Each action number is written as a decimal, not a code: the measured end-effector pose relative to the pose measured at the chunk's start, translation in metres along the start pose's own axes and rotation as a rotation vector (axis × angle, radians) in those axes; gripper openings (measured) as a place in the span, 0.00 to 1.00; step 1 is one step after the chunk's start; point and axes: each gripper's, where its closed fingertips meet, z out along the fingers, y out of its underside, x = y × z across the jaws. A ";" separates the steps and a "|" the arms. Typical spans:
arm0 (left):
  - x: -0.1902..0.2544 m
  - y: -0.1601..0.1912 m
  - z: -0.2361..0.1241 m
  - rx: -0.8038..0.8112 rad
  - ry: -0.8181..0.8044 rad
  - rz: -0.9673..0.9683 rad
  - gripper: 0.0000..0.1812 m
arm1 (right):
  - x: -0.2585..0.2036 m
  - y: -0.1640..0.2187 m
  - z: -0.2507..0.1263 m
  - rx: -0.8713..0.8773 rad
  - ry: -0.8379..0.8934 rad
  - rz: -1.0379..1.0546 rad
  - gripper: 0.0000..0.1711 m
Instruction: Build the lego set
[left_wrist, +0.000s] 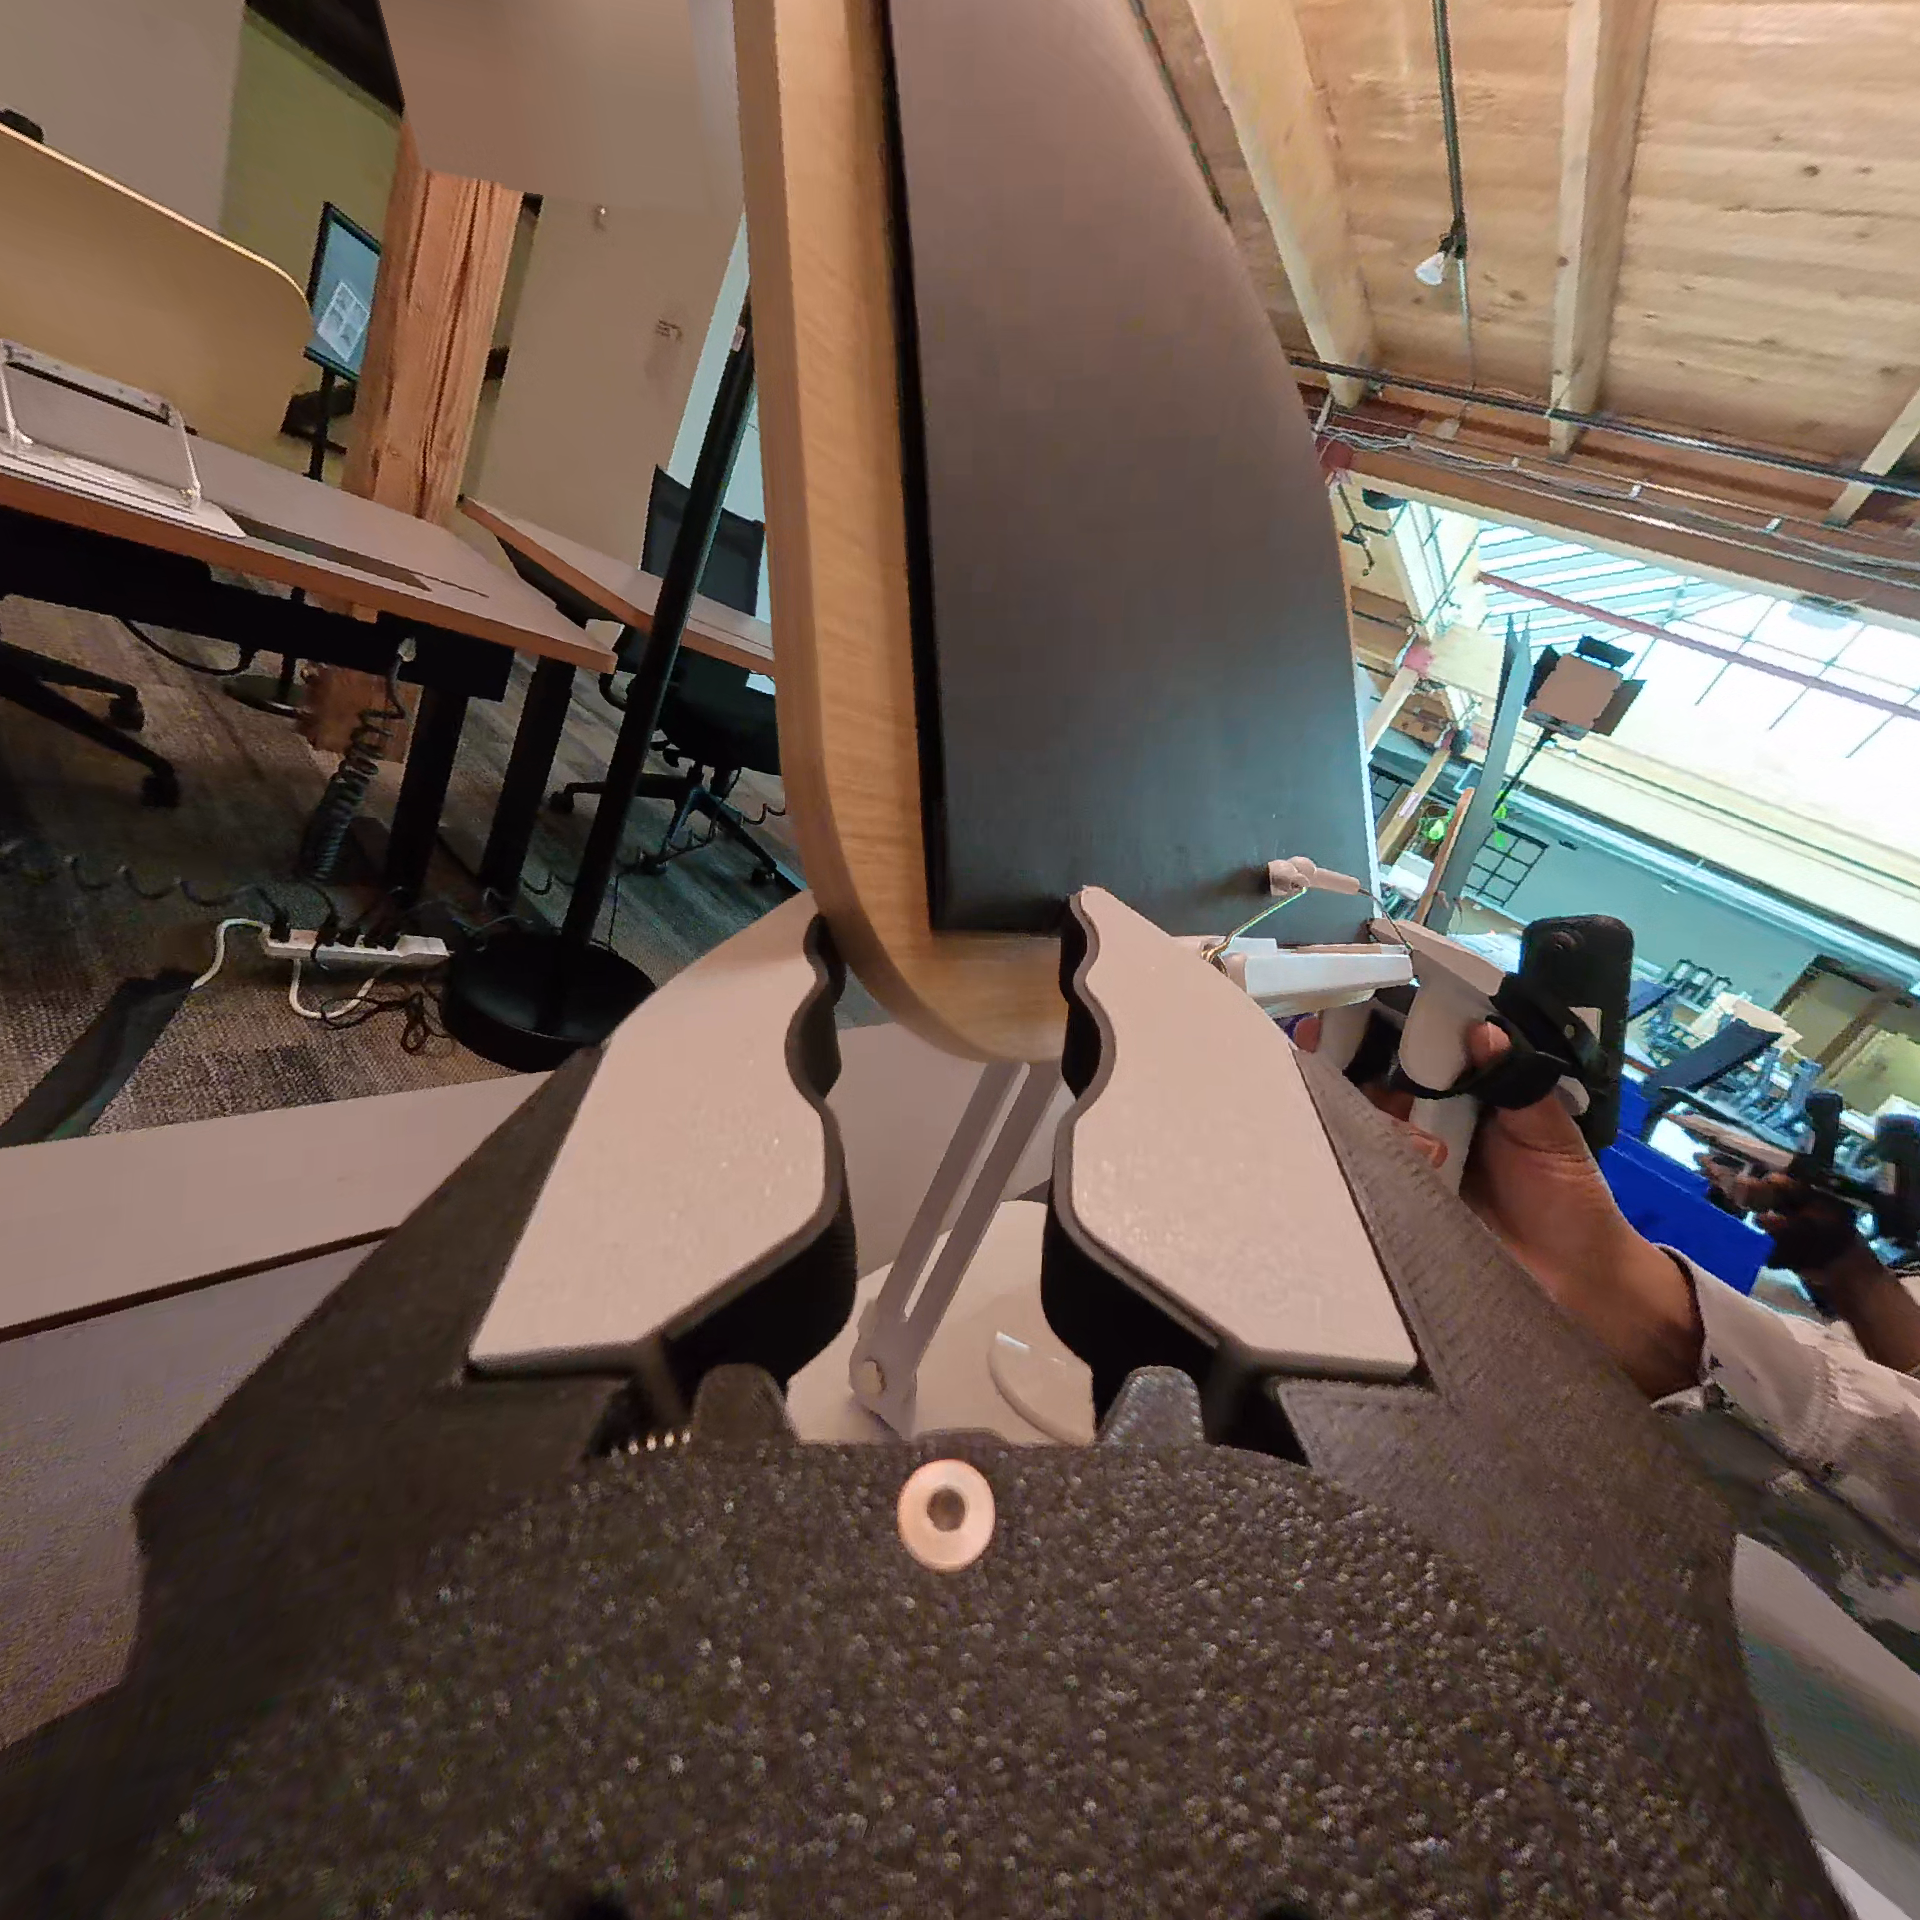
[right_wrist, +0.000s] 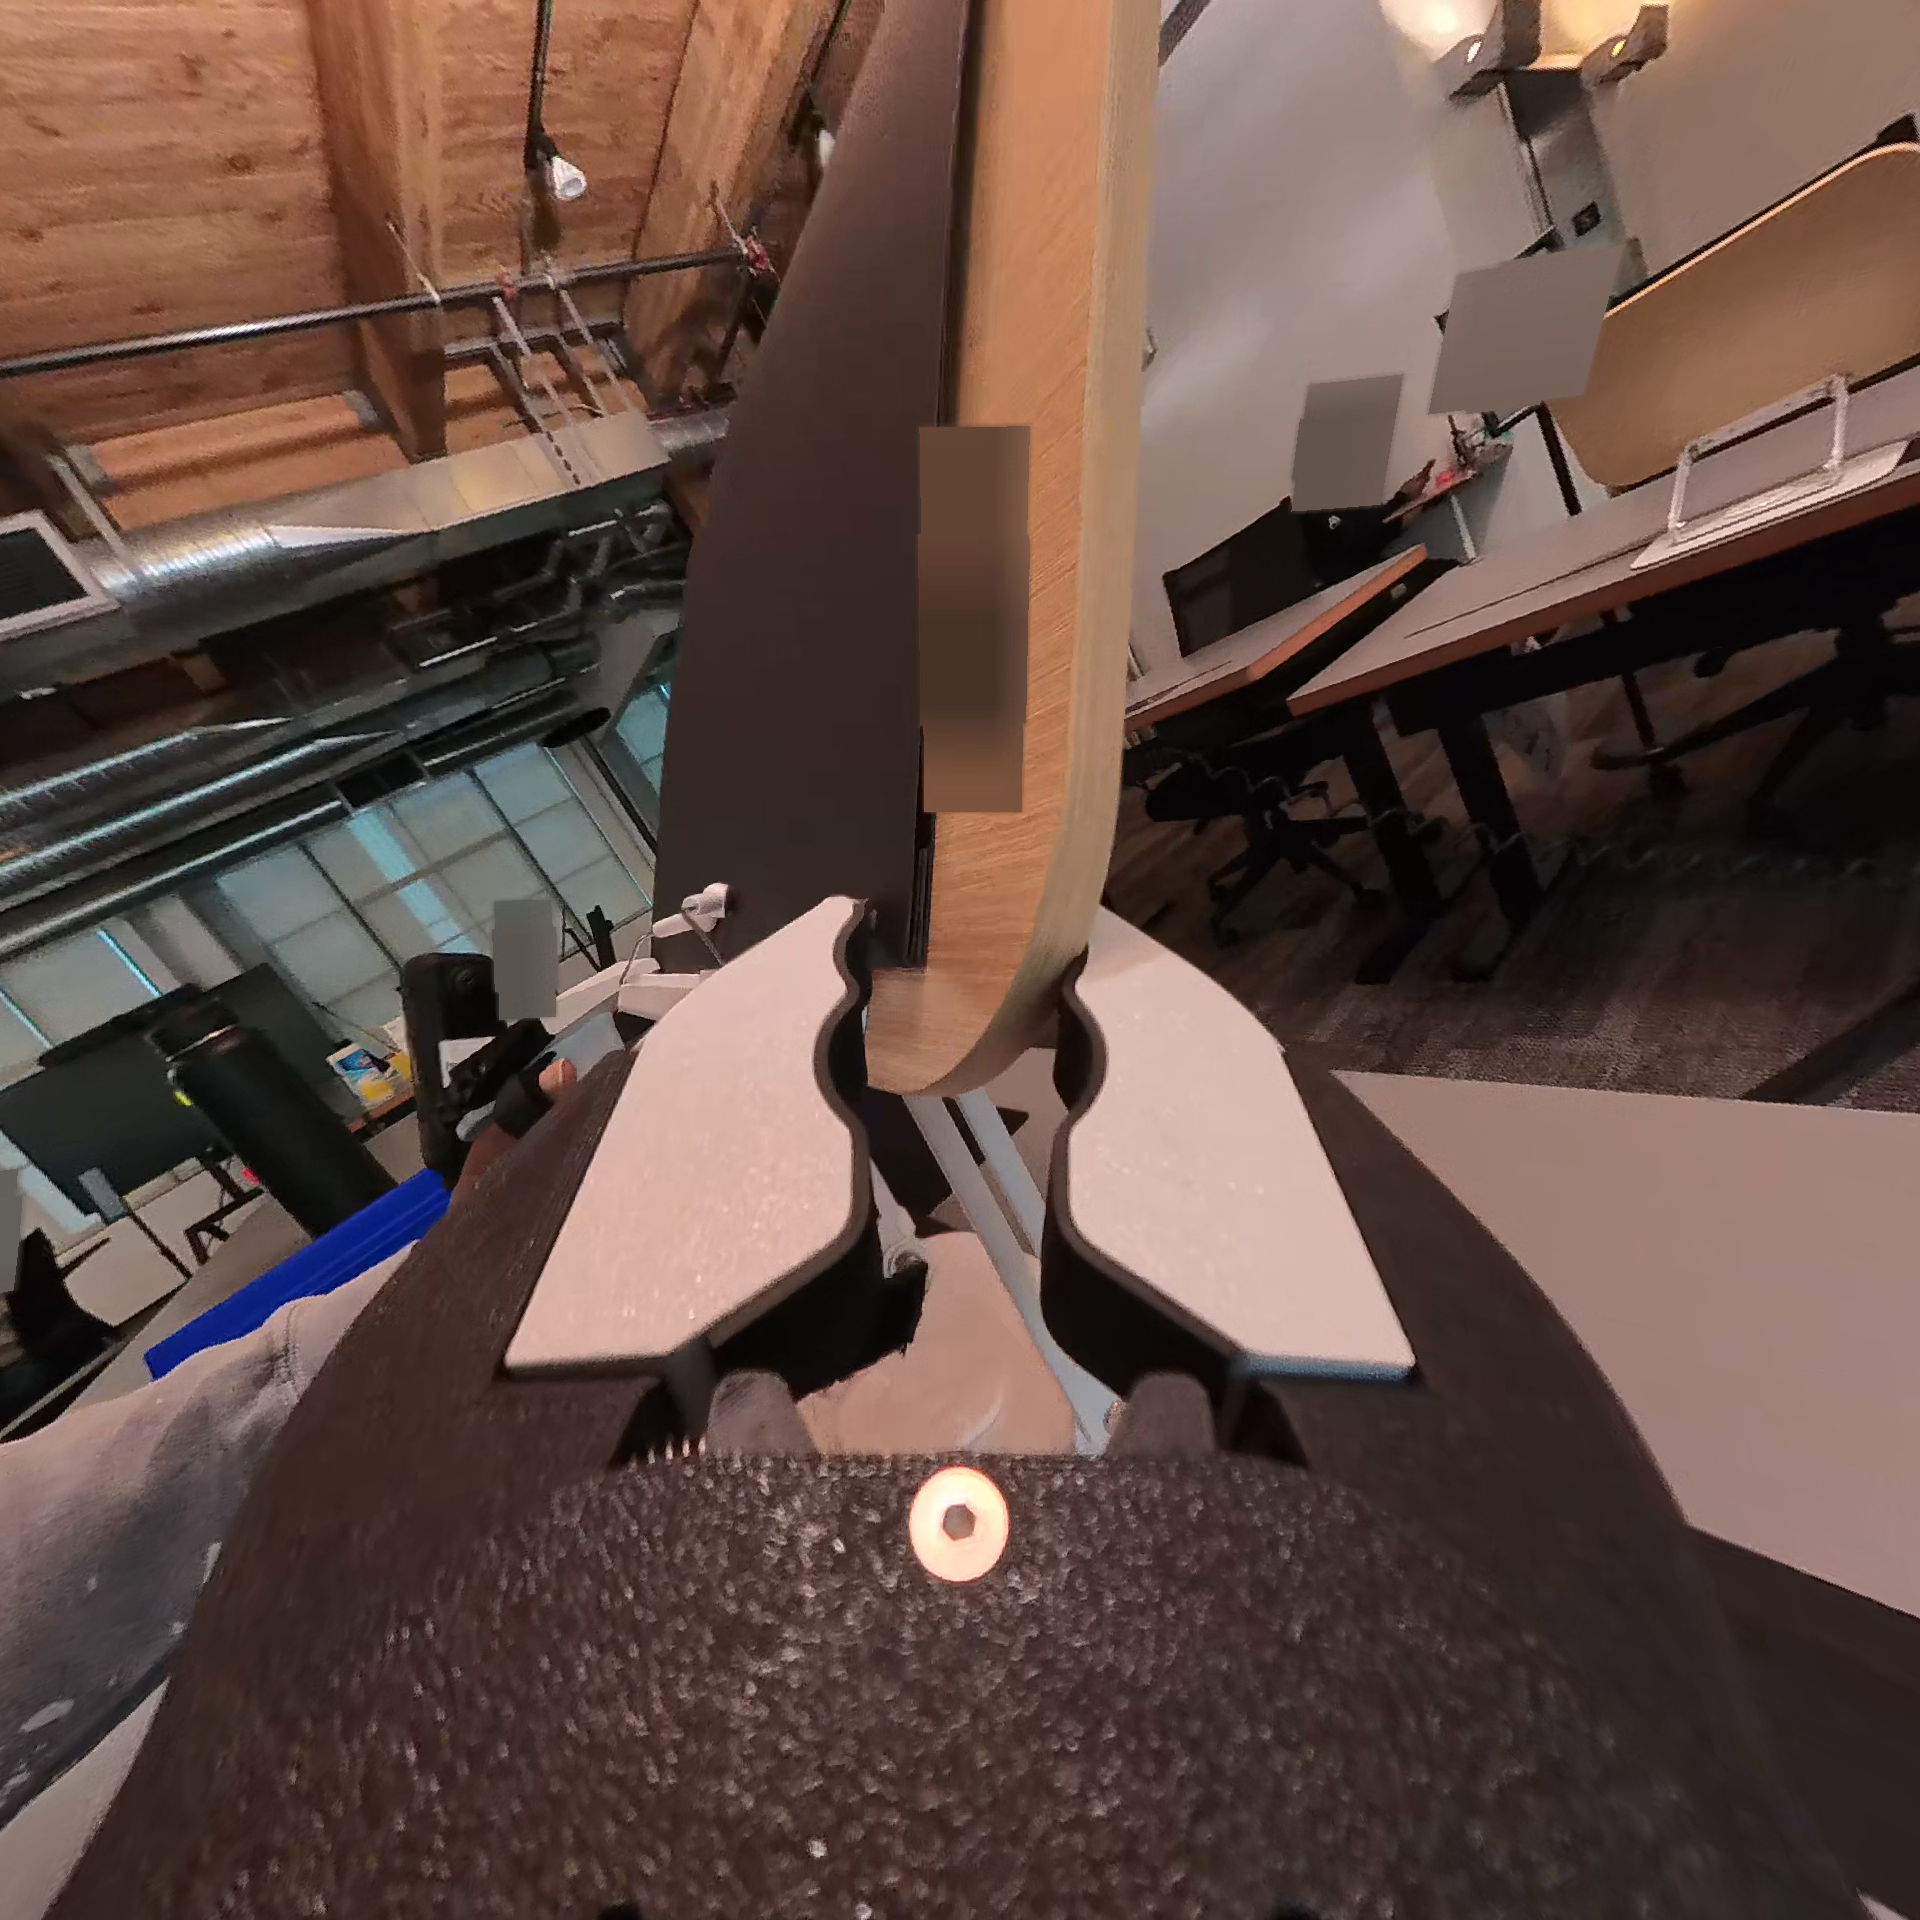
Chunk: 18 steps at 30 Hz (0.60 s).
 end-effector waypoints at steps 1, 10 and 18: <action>0.001 0.001 -0.001 -0.005 -0.004 0.009 0.23 | -0.001 0.001 -0.001 -0.001 -0.003 -0.006 0.19; 0.008 0.008 -0.010 -0.054 -0.033 0.044 0.25 | -0.008 0.006 -0.010 -0.032 -0.039 -0.014 0.19; 0.013 0.011 -0.016 -0.049 -0.040 0.061 0.25 | -0.010 0.009 -0.014 -0.049 -0.072 -0.004 0.19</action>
